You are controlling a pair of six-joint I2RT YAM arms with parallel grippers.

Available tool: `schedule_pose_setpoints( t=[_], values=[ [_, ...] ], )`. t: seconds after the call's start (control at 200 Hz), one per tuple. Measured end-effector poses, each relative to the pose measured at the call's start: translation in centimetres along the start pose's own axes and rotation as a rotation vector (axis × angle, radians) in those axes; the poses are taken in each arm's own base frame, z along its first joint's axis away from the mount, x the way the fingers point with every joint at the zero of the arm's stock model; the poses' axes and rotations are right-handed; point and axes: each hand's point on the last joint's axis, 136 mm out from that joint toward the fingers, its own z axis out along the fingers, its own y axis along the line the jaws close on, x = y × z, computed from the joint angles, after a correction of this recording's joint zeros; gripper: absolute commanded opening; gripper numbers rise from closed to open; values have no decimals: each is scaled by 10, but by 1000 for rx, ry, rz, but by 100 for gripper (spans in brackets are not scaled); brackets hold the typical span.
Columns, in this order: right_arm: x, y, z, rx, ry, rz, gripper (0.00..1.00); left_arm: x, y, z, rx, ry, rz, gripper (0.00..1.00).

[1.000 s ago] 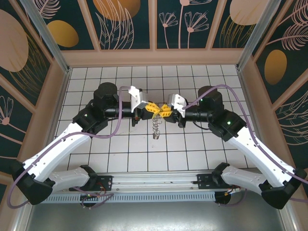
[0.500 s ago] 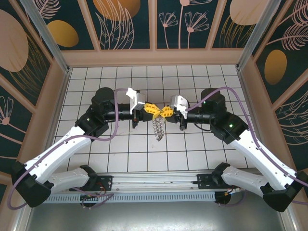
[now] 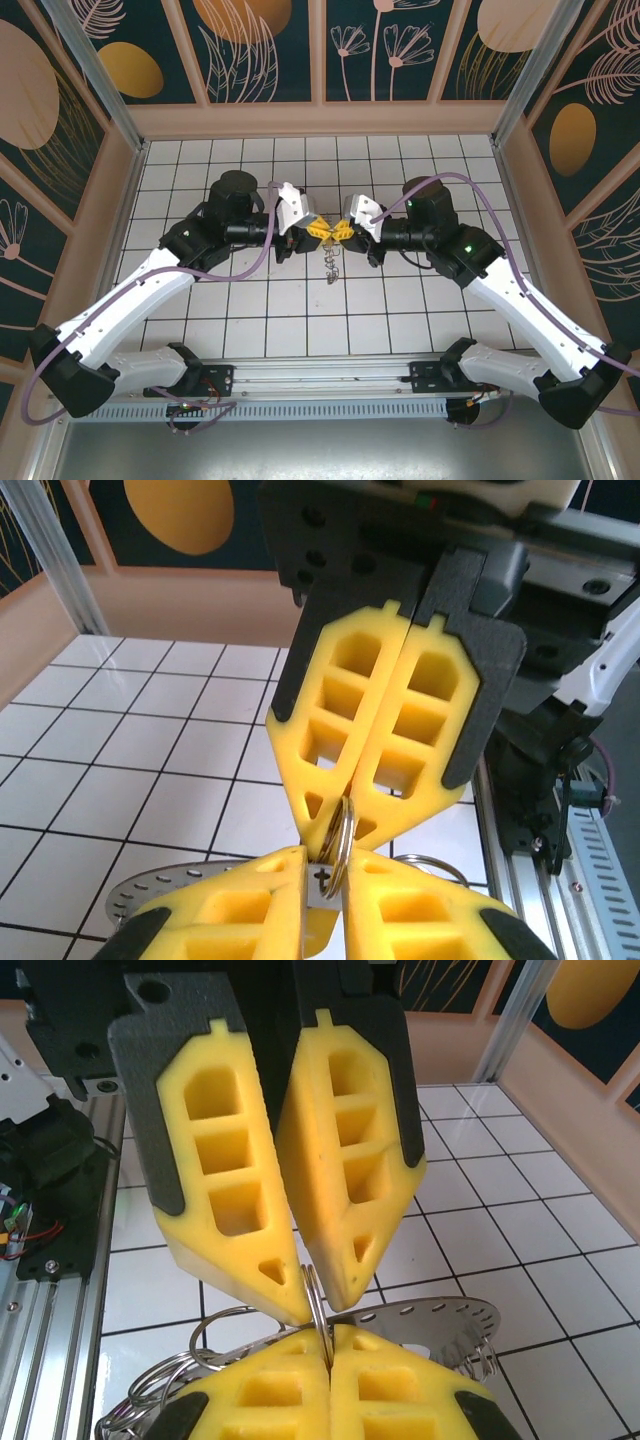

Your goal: Put the keys on the keyring

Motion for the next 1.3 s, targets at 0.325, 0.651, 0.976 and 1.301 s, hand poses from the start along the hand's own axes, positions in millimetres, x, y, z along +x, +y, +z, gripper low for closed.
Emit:
schedule_pose_setpoints(
  t=[0.325,0.651,0.976,1.301],
  values=[
    [3,1,4,-14,27,0,0,2,0,1,1,4,-2,17],
    [6,0,4,0,52,4,7,3,0,3,18,-6,-9,0],
    [-9,2,-8,29,-13,-10,19,-15,-11,-1,73,-124,-35,0],
    [-27,8,-17,23,-108,-38,24,-35,-21,-11,113,-242,-64,0]
  ],
)
